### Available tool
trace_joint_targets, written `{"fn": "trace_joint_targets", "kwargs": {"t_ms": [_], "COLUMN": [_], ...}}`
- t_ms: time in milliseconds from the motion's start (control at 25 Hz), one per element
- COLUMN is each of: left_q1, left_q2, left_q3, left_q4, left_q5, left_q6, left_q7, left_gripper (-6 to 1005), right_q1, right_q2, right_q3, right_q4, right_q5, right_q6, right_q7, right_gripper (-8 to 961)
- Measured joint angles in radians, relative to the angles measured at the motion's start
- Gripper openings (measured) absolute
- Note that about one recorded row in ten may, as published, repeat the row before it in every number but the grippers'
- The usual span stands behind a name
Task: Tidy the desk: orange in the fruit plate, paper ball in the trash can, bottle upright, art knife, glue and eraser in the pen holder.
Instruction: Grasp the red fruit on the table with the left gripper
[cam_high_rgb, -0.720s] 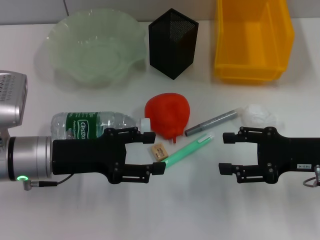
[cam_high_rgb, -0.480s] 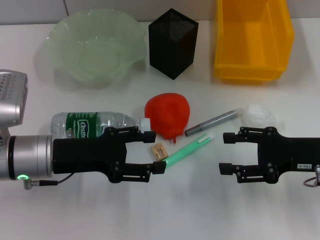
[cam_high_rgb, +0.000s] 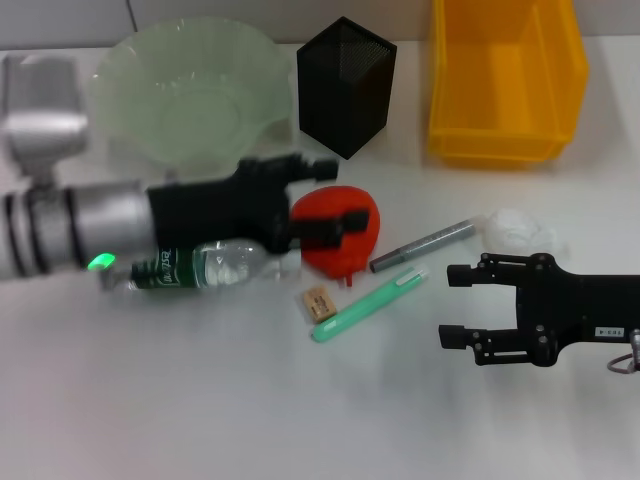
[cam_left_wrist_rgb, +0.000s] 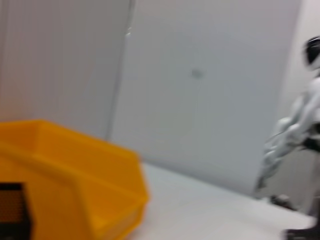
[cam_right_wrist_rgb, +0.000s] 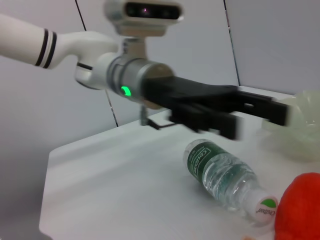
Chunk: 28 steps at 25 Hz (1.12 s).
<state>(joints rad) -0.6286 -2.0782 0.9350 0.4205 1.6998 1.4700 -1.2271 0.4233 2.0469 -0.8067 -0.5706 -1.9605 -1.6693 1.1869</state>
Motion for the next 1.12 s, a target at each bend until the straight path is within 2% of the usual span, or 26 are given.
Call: {"fn": "trace_joint_targets", "kwargs": {"t_ms": [160,200,480,720,960,1120], "left_q1": [-0.084,-0.117,-0.147,-0.149,-0.142,-0.139], "left_q2": [-0.001,0.0,-0.002,-0.002,-0.001,-0.001], "left_q3": [0.016,0.083,0.25,0.281,0.297,0.295], "left_q4": [-0.069,-0.085,-0.091,-0.086,-0.052,-0.045], "left_q5": [-0.003,-0.002,-0.007,-0.008,-0.007,-0.008], "left_q6": [-0.175,-0.284,-0.491,-0.508,-0.484,-0.471], "left_q7": [0.008,0.005,-0.004,-0.013,-0.065,-0.073], "left_gripper": [812,812,813,794,588,492], "right_q1": [-0.001,-0.003,-0.006,-0.006,-0.003,-0.002], "right_q2": [0.001,0.001,0.002,0.002,0.003,0.003], "right_q3": [0.0,0.001,0.009,0.01,0.011,0.011], "right_q4": [0.0,0.0,0.0,0.0,-0.001,0.0], "right_q5": [0.0,0.0,0.001,0.004,0.006,0.006], "right_q6": [-0.002,-0.002,-0.003,-0.003,-0.003,-0.003], "right_q7": [0.001,0.002,0.002,0.002,0.002,0.002], "right_gripper": [774,774,774,774,773,773]}}
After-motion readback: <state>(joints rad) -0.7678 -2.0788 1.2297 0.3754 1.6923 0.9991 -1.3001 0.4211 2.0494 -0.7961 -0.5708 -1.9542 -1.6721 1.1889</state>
